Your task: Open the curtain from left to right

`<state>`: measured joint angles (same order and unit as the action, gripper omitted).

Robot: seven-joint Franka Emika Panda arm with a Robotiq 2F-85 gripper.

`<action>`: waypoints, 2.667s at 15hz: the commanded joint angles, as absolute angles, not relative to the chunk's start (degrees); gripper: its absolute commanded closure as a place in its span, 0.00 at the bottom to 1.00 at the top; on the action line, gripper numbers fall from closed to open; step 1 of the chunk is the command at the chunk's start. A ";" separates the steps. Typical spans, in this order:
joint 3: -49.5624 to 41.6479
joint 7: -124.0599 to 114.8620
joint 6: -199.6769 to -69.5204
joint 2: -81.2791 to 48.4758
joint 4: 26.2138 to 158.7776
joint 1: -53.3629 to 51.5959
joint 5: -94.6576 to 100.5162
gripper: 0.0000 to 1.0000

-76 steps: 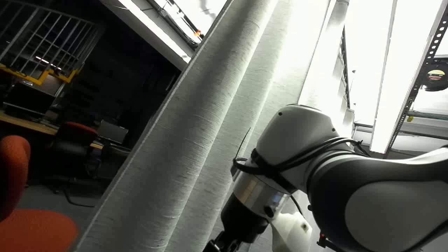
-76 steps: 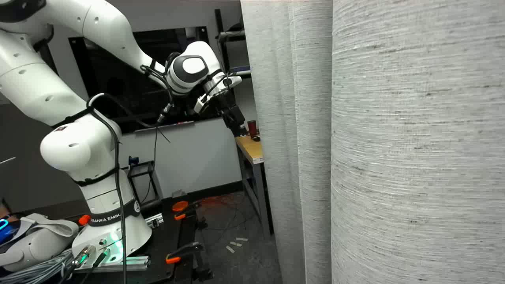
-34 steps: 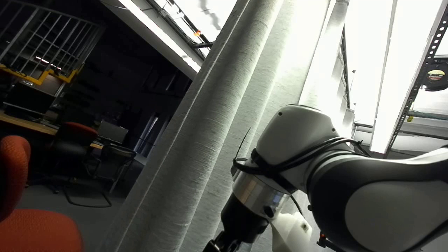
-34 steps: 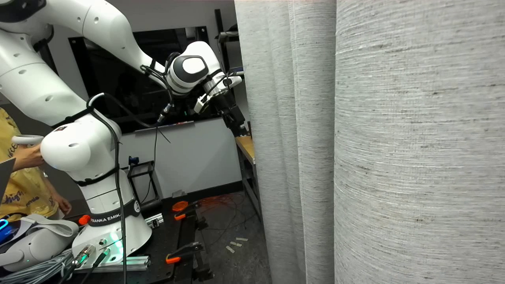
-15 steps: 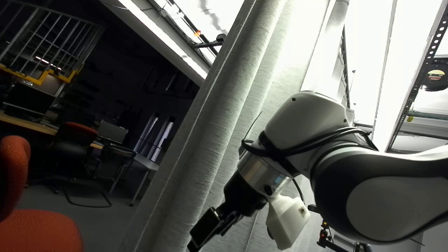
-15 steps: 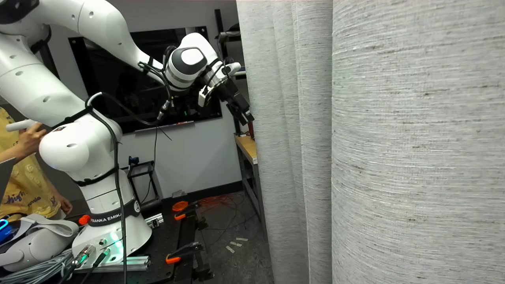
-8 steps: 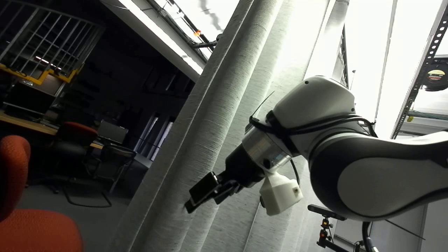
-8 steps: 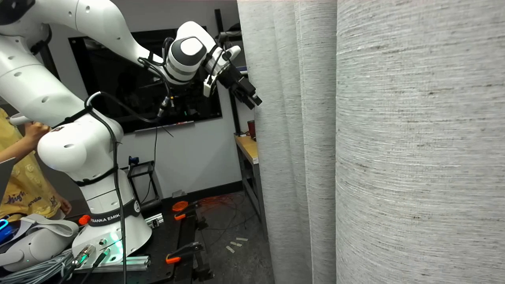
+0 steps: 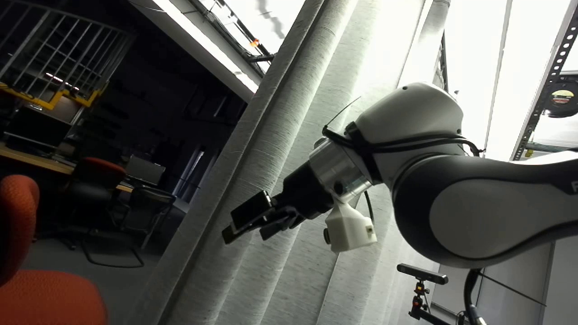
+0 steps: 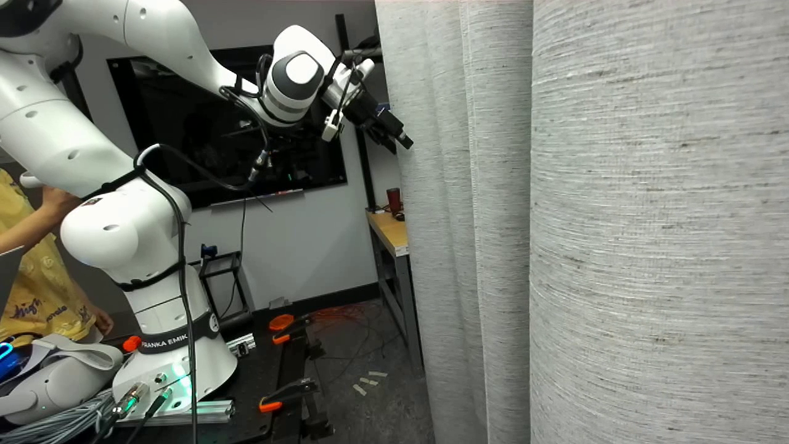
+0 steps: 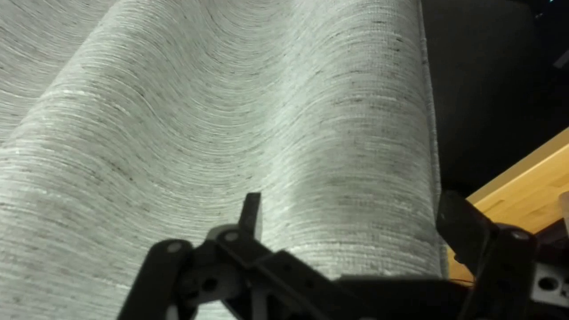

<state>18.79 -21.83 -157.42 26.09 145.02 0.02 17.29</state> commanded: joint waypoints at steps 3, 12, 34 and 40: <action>18.48 -17.65 -159.02 23.49 142.18 -2.74 14.47 0.00; 22.05 -23.95 -162.21 22.80 136.42 4.92 19.98 0.01; 21.25 -19.65 -169.70 16.88 133.96 10.07 25.61 0.99; 16.23 -16.62 -169.53 20.69 137.75 9.26 25.23 0.99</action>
